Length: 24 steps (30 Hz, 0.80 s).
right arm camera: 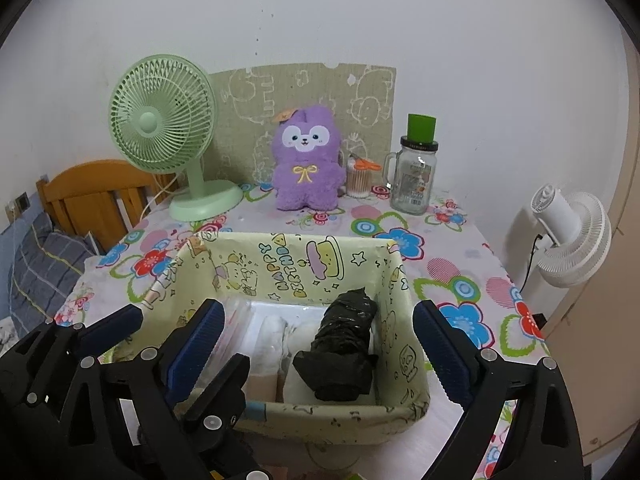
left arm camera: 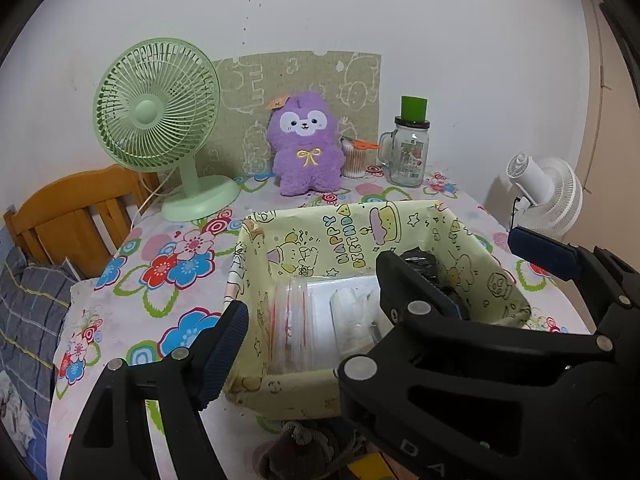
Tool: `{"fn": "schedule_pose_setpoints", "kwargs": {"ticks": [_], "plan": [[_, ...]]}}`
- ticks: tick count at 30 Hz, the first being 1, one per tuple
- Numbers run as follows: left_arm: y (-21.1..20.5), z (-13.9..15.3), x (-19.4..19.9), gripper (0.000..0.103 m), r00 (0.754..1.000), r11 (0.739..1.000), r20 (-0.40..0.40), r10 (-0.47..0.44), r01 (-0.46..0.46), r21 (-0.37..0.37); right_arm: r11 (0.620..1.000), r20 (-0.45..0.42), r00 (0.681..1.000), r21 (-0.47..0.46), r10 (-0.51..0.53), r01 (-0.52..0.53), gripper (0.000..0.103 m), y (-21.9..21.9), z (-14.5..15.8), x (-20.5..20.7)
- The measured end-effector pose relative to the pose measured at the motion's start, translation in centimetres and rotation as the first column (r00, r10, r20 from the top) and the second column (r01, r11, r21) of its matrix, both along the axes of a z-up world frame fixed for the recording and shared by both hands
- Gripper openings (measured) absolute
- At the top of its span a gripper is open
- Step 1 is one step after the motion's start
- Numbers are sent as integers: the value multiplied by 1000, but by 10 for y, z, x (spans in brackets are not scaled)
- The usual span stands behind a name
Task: Organize soft objects
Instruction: 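Lower both items into the fabric box and open both tools, then withdraw both tools from the box back toward the remaining items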
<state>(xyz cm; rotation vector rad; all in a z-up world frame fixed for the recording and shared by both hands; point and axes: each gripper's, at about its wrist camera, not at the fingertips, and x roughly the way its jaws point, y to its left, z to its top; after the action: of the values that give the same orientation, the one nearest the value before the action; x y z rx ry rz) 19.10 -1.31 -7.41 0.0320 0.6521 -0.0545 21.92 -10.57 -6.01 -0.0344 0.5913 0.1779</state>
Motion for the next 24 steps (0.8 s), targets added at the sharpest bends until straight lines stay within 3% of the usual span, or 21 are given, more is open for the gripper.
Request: {"fn": "schedule_pose_setpoints", "kwargs": {"ticks": [8, 15, 24], "plan": [[0, 11, -19, 80, 1000, 1000, 28, 3, -3, 8, 1000, 36, 999, -4, -5, 5, 97, -1, 13, -21], [-5, 20, -35, 88, 999, 1000, 50, -7, 6, 6, 1000, 50, 999, 2, -10, 10, 97, -5, 22, -37], [-8, 28, -54, 92, 997, 1000, 72, -13, 13, 7, 1000, 72, 997, -10, -12, 13, 97, -6, 31, -58]]}}
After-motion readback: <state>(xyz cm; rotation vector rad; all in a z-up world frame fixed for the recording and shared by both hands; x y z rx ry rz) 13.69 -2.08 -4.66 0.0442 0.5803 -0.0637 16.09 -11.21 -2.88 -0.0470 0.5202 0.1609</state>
